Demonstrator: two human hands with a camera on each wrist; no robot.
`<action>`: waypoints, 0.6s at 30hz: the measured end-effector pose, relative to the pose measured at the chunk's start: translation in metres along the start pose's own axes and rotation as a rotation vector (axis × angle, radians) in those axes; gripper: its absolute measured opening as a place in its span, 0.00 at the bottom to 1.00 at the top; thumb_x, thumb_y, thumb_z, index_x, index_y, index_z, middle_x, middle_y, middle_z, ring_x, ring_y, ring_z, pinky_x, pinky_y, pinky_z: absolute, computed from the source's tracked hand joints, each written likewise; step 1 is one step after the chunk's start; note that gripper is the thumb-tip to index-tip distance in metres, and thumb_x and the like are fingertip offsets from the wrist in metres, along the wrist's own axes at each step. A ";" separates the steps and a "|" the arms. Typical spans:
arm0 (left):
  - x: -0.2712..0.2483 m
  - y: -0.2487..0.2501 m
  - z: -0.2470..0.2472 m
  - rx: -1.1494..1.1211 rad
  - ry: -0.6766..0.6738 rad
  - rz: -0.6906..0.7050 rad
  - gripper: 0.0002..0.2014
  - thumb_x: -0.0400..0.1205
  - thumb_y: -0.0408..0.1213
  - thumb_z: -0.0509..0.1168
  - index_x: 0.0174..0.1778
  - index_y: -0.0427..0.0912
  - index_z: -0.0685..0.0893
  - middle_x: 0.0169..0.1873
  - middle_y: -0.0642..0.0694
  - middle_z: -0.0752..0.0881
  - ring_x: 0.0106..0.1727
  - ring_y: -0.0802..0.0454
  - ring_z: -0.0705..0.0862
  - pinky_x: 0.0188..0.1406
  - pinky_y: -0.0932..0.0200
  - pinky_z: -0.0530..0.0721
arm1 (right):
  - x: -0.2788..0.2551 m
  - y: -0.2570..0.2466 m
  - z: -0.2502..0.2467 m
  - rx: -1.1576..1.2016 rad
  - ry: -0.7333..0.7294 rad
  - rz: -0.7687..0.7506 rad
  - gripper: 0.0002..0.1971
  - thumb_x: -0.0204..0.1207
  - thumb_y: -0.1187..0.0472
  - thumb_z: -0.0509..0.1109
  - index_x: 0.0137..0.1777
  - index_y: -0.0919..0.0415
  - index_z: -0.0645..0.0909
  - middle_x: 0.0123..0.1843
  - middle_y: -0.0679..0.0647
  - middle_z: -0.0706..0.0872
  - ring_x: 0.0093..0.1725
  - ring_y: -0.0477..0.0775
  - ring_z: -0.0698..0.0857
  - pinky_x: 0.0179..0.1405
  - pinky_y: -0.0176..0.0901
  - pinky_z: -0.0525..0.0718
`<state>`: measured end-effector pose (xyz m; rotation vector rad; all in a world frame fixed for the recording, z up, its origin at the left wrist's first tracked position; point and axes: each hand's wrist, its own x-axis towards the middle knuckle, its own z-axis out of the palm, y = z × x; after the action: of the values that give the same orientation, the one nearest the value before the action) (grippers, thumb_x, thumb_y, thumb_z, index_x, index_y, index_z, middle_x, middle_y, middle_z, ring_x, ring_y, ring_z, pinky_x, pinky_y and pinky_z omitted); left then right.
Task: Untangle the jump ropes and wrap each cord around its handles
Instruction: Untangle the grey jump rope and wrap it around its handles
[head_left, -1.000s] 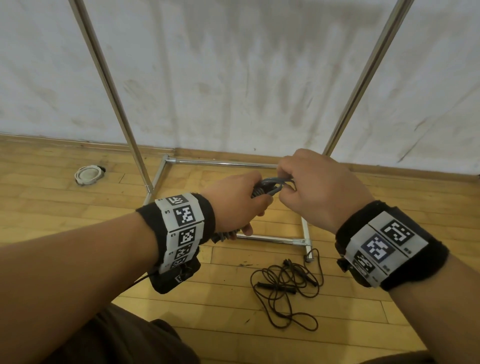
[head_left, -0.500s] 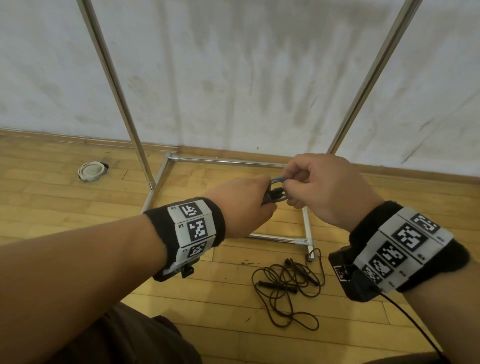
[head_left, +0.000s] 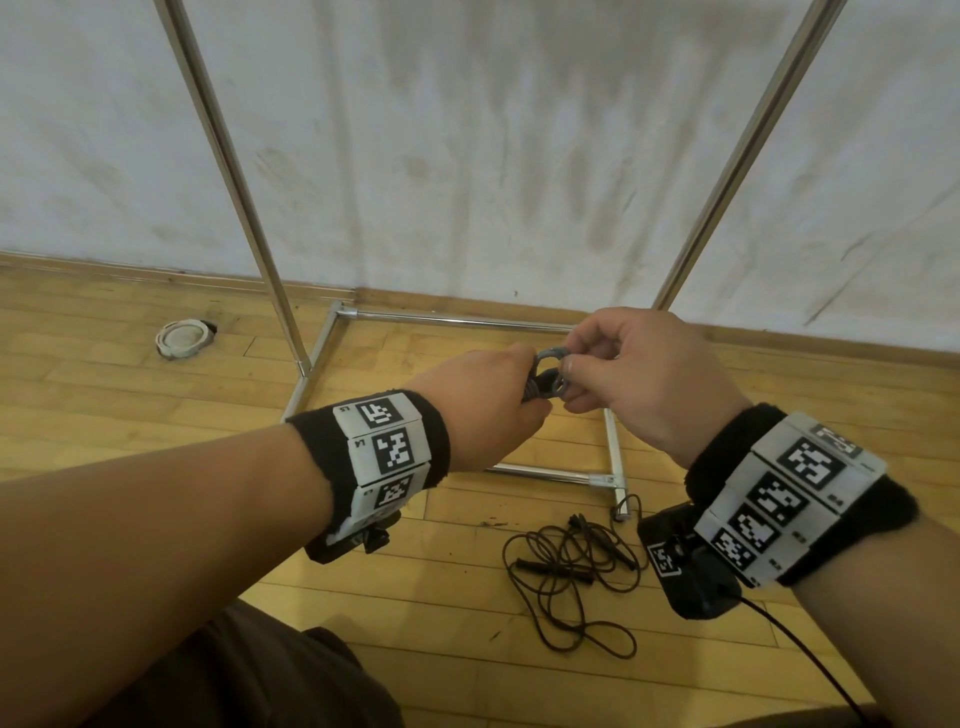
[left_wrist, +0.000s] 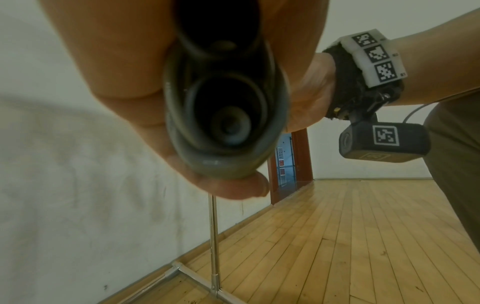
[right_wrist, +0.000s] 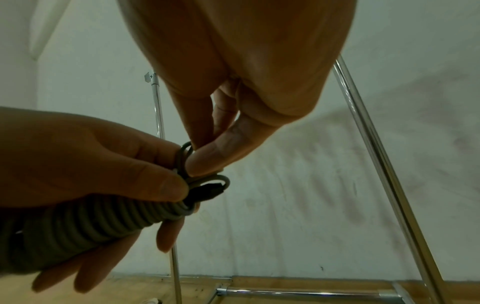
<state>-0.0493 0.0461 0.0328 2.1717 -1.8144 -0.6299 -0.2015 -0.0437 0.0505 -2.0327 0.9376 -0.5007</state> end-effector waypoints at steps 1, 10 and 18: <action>0.000 0.000 0.000 -0.006 -0.005 -0.004 0.08 0.93 0.49 0.60 0.57 0.50 0.70 0.43 0.52 0.82 0.35 0.57 0.82 0.27 0.62 0.72 | 0.000 0.000 0.001 -0.020 0.003 -0.005 0.05 0.82 0.66 0.73 0.48 0.56 0.86 0.35 0.52 0.92 0.34 0.46 0.93 0.37 0.38 0.92; -0.002 0.000 -0.006 -0.068 -0.011 -0.016 0.08 0.93 0.49 0.61 0.57 0.50 0.72 0.46 0.50 0.84 0.41 0.52 0.89 0.25 0.63 0.75 | 0.001 -0.004 0.006 -0.244 0.071 -0.098 0.02 0.82 0.57 0.71 0.48 0.49 0.83 0.35 0.48 0.90 0.36 0.49 0.89 0.41 0.54 0.92; -0.005 -0.002 -0.008 -0.204 -0.026 0.000 0.09 0.92 0.49 0.62 0.47 0.55 0.72 0.46 0.47 0.88 0.33 0.53 0.93 0.21 0.62 0.86 | 0.007 -0.002 0.013 -0.420 0.139 -0.187 0.02 0.83 0.56 0.68 0.50 0.52 0.80 0.38 0.44 0.81 0.39 0.45 0.79 0.37 0.43 0.79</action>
<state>-0.0448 0.0510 0.0395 2.0390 -1.6807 -0.8086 -0.1881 -0.0418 0.0446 -2.5080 1.0037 -0.5893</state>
